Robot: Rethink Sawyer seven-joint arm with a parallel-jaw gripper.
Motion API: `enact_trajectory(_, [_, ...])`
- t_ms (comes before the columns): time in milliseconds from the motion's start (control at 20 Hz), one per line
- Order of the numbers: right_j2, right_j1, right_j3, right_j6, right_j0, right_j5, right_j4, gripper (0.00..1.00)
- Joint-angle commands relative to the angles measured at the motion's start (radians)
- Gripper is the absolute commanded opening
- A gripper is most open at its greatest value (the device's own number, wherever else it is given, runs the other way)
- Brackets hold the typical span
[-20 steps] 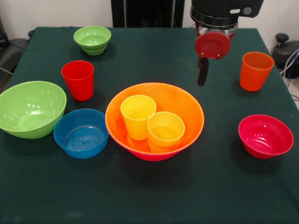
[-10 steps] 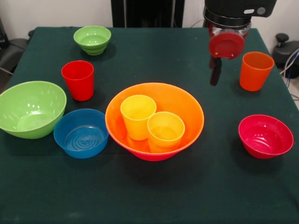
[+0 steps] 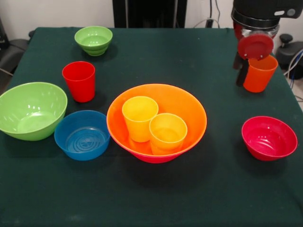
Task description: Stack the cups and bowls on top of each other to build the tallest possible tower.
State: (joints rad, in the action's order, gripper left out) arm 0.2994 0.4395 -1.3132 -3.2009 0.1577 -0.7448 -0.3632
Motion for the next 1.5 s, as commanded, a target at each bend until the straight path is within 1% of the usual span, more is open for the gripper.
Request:
enact_trajectory(50, [-0.036, -0.087, 0.017, -0.207, 0.029, -0.046, -0.052, 1.00])
enact_trajectory(150, [-0.025, -0.091, 0.006, -0.190, 0.023, -0.032, -0.058, 1.00])
enact_trajectory(450, [-0.002, -0.100, 0.013, -0.153, 0.015, -0.025, -0.061, 1.00])
enact_trajectory(800, [0.004, -0.121, 0.060, -0.130, -0.004, -0.053, -0.068, 1.00])
enact_trajectory(1100, [0.026, -0.187, 0.186, -0.186, 0.007, -0.120, -0.088, 1.00])
enact_trajectory(1200, [0.036, -0.195, 0.211, -0.200, 0.012, -0.139, -0.095, 1.00])
enact_trajectory(1250, [0.032, -0.184, 0.179, -0.187, 0.001, -0.119, -0.101, 1.00])
enact_trajectory(1450, [0.061, -0.209, 0.235, -0.239, 0.015, -0.161, -0.125, 1.00])
enact_trajectory(1500, [0.068, -0.200, 0.231, -0.246, 0.015, -0.172, -0.131, 1.00])
